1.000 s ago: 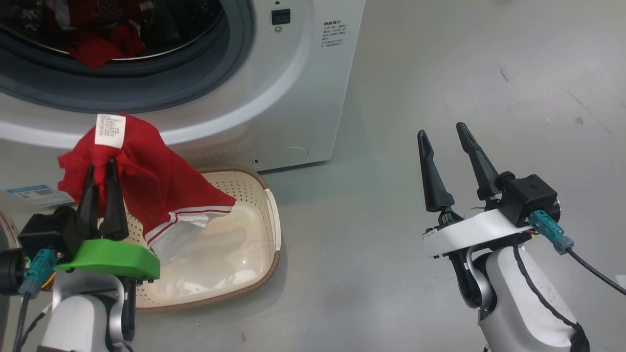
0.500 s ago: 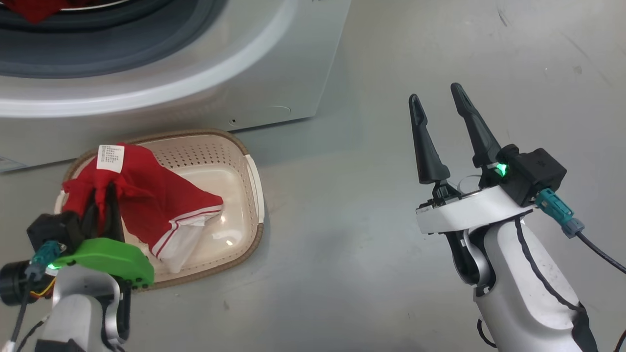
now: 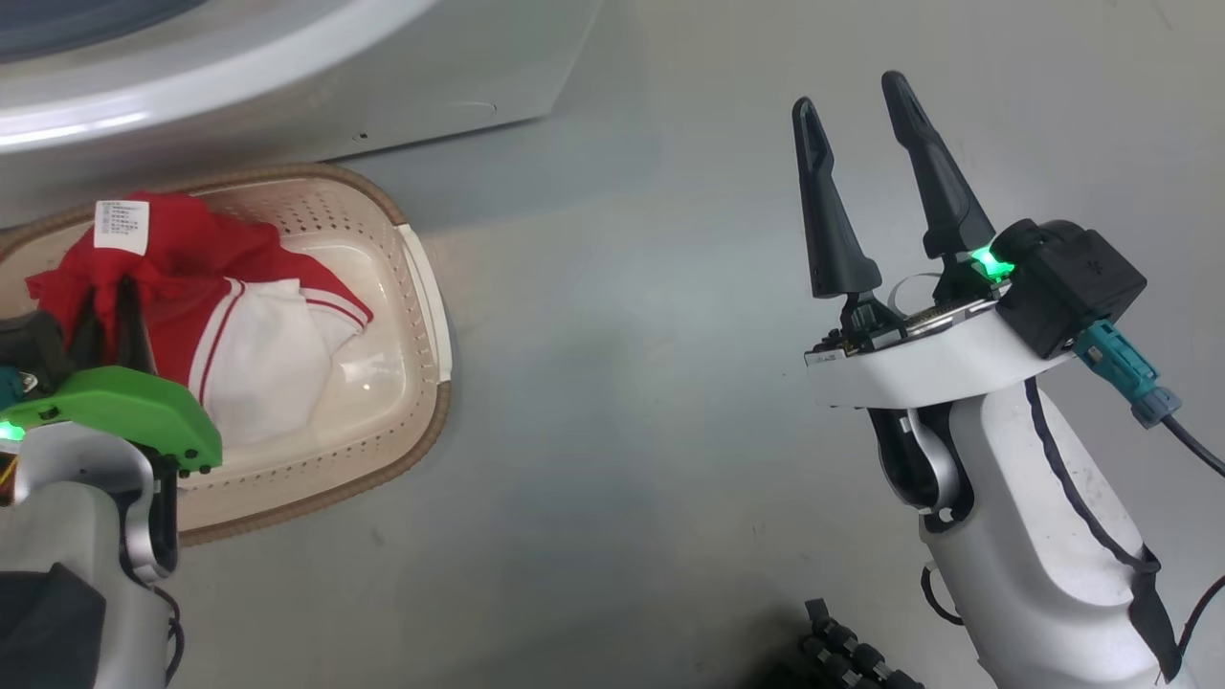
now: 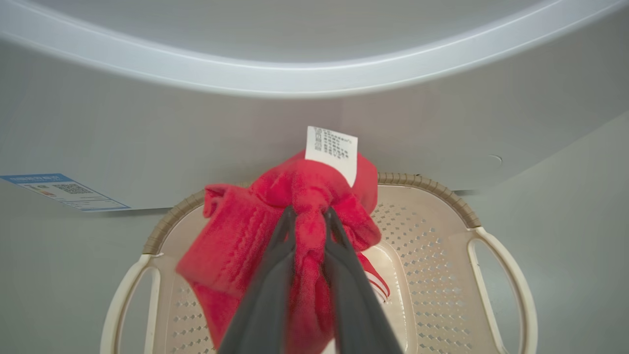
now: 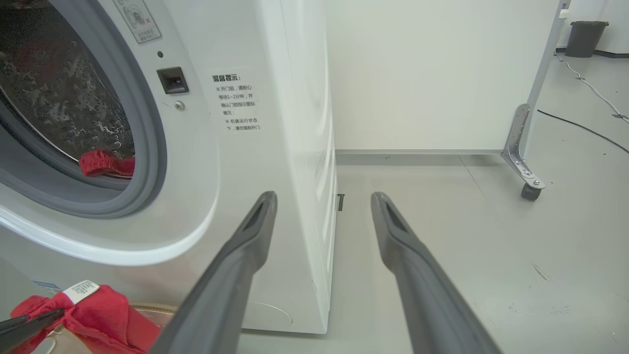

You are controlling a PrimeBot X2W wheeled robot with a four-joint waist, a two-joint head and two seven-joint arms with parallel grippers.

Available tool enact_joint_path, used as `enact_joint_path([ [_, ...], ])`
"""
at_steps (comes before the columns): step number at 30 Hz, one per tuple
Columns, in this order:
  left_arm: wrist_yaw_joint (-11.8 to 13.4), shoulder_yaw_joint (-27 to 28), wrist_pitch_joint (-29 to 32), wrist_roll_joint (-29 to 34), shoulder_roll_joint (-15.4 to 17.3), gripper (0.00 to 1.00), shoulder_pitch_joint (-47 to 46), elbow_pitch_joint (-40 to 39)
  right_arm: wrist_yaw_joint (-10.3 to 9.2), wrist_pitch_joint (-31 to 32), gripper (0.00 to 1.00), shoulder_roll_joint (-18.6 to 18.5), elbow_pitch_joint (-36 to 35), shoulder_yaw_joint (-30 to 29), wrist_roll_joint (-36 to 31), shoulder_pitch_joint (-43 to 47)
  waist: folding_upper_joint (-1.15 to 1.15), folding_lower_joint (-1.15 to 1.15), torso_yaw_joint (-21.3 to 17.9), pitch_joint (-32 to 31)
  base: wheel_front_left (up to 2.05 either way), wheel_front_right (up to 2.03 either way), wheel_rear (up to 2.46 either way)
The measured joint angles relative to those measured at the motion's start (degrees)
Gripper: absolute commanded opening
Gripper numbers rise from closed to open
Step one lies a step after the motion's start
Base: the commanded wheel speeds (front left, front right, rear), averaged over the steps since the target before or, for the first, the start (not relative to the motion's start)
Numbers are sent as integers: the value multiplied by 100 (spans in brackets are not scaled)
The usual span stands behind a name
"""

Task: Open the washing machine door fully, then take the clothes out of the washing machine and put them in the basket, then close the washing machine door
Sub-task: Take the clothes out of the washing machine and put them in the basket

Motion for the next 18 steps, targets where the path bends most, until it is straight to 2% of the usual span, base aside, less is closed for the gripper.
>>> enact_joint_path([
  [6, -5, 43, 26, -1, 97, 0, -300, 478, -91, -1, 100, 1, -76, 5, 42, -228, 0, 0, -173, 451, 0, 0, 0],
  [18, -115, 66, -58, -101, 69, 0, -536, 1480, -93, -1, 100, 2, -68, 94, 49, -436, 0, 0, -366, 916, 0, 0, 0],
])
